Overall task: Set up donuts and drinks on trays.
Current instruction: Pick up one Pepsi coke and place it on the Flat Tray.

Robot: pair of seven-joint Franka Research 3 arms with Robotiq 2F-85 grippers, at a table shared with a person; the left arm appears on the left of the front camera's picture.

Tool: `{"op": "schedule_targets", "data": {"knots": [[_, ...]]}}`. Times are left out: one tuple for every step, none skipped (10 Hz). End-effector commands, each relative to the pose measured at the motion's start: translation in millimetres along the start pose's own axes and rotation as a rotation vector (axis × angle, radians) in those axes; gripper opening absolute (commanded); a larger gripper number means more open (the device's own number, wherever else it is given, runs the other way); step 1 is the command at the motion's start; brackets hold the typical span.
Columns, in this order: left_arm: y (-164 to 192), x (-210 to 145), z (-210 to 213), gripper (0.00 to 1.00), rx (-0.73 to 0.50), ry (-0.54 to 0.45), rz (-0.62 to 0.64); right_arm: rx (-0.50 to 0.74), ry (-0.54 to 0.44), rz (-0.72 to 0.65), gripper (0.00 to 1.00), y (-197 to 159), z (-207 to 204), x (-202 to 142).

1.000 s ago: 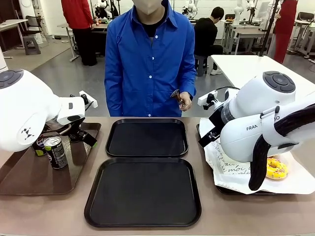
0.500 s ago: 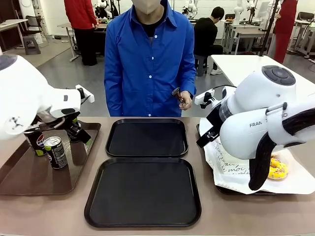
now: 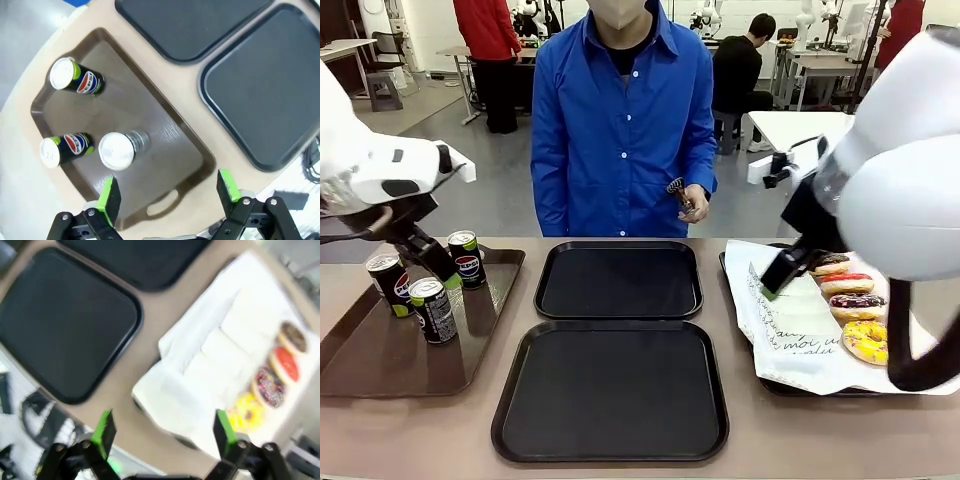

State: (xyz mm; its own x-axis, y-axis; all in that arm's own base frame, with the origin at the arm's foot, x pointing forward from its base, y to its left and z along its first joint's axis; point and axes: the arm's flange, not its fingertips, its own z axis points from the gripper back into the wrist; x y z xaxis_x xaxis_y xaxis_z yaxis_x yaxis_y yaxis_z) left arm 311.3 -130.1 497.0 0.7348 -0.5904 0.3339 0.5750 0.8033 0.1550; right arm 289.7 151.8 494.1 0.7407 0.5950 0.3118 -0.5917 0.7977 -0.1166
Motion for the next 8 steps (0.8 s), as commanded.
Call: {"op": "schedule_targets", "data": {"knots": [[-33.1,-118.0,-35.3,1.0,0.002,-0.086,0.046,-0.05,-0.004,0.053,1.0,27.7,-39.5,-138.5],[0.0,0.0,0.0,1.0,0.0,0.0,0.0,0.0,0.0,0.0,1.0,0.0,0.0,0.0],[0.0,0.0,0.0,1.0,0.0,0.0,0.0,0.0,0.0,0.0,1.0,0.0,0.0,0.0],[0.0,0.0,0.0,1.0,0.0,0.0,0.0,0.0,0.0,0.0,1.0,0.0,0.0,0.0],[-1.8,-4.6,13.3,1.0,-0.005,-0.013,0.009,-0.013,0.011,0.01,1.0,4.6,20.6,-13.5],[27.8,-14.9,8.3,1.0,-0.26,-0.114,0.188,0.224,-0.059,-0.121,1.0,-32.6,3.0,-25.7],[54.3,-25.8,1.7,1.0,-0.471,-0.173,0.332,0.414,-0.091,-0.247,1.0,-62.3,-14.1,-41.8],[76.9,-36.2,-3.7,1.0,-0.634,-0.213,0.412,0.522,-0.123,-0.329,1.0,-87.1,-27.6,-57.8]]}}
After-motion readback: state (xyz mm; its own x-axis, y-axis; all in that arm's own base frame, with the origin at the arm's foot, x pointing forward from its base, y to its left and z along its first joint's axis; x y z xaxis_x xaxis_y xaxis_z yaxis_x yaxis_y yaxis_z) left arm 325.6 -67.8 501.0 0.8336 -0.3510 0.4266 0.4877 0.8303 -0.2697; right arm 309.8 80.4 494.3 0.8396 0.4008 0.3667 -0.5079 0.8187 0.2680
